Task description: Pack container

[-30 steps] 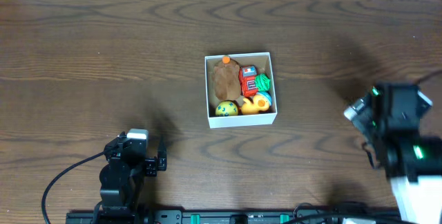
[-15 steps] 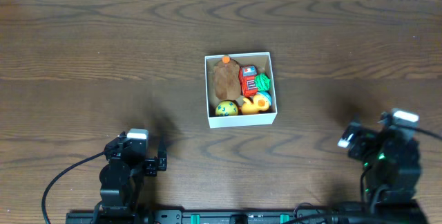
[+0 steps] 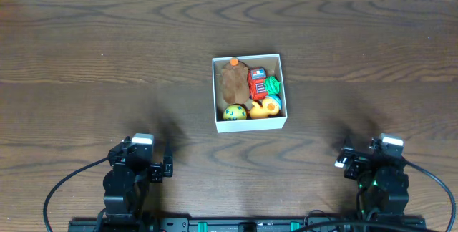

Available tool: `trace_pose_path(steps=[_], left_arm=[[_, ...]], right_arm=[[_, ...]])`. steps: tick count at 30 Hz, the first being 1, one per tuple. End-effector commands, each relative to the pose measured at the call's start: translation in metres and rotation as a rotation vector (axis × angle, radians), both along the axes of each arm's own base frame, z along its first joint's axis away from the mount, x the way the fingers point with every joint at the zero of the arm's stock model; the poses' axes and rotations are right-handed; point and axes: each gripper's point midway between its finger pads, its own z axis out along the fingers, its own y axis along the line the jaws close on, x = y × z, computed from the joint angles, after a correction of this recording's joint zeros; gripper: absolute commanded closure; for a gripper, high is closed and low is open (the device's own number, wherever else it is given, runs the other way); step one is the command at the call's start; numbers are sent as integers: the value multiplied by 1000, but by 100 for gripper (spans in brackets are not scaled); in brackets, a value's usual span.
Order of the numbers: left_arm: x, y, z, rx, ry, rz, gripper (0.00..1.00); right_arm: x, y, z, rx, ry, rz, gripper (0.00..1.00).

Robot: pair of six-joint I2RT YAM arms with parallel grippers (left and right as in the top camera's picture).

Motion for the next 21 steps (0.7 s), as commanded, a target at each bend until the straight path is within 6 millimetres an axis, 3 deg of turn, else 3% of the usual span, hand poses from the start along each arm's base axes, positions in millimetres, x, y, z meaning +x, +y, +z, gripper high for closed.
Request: trace_pose_path(steps=[1, 13, 21], left_arm=[[0, 1, -3, -8, 4, 9, 2], [0, 1, -3, -8, 4, 9, 2], [0, 1, -3, -8, 4, 9, 2]], right_arm=[[0, -2, -2, -9, -11, -2, 1], [-1, -2, -21, -9, 35, -2, 1], [-1, -2, -22, -9, 37, -2, 1]])
